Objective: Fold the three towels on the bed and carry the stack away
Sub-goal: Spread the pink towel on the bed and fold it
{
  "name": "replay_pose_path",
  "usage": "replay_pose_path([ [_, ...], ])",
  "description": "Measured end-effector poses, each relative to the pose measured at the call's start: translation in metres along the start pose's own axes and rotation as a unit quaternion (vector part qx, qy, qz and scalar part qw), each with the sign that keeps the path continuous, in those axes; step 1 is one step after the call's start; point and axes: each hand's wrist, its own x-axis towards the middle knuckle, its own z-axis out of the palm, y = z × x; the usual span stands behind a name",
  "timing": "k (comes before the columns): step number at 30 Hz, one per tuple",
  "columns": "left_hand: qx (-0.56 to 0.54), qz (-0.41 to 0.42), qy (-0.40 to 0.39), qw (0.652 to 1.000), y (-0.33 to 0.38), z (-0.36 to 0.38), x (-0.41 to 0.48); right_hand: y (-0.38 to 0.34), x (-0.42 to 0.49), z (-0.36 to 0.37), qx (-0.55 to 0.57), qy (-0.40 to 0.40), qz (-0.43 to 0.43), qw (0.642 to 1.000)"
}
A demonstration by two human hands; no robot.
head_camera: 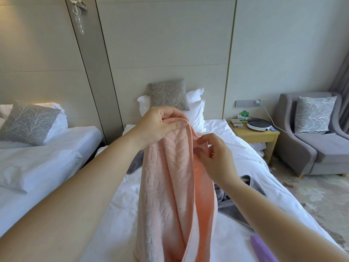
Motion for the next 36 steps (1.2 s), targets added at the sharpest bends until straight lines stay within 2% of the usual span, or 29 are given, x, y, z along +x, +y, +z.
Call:
replay_pose_path([
  [5,0.034,0.001,0.001,0.999,0.007,0.0,0.004,0.002,-0.01,0.008,-0.033,-0.02,-0.038,0.999],
  [12,0.122,0.02,0.04,0.992,0.015,0.0,0.004,0.002,-0.021,0.014,0.005,-0.114,0.039,0.993],
  [17,0.125,0.042,0.118,0.984,0.024,-0.004,0.005,0.011,-0.025,0.025,-0.066,-0.171,0.07,0.981],
  [21,0.139,0.059,0.215,0.965,0.031,-0.023,0.004,0.019,-0.03,0.028,-0.098,-0.176,0.07,0.977],
  [23,0.151,0.048,0.287,0.945,0.029,-0.037,0.002,0.018,-0.026,0.021,-0.023,-0.187,0.118,0.975],
  [24,0.156,0.033,0.322,0.933,0.026,-0.045,-0.001,0.014,-0.023,0.014,0.074,-0.194,0.167,0.964],
  [26,0.164,-0.014,0.379,0.911,0.016,-0.061,-0.007,0.003,-0.009,-0.001,0.302,-0.198,0.241,0.901],
  [27,0.163,-0.042,0.397,0.902,0.01,-0.067,-0.011,-0.003,0.0,-0.009,0.367,-0.193,0.248,0.875],
  [29,0.147,-0.094,0.419,0.891,0.0,-0.075,-0.015,-0.019,0.02,-0.02,0.394,-0.191,0.244,0.866],
  [31,0.124,-0.138,0.42,0.888,-0.003,-0.08,-0.016,-0.036,0.036,-0.024,0.363,-0.18,0.234,0.884],
  [34,0.047,-0.176,0.385,0.905,0.002,-0.077,-0.018,-0.053,0.048,-0.022,0.297,-0.182,0.214,0.913],
  [36,0.055,-0.181,0.322,0.928,0.004,-0.061,-0.024,-0.057,0.049,-0.016,0.281,-0.215,0.208,0.912],
])
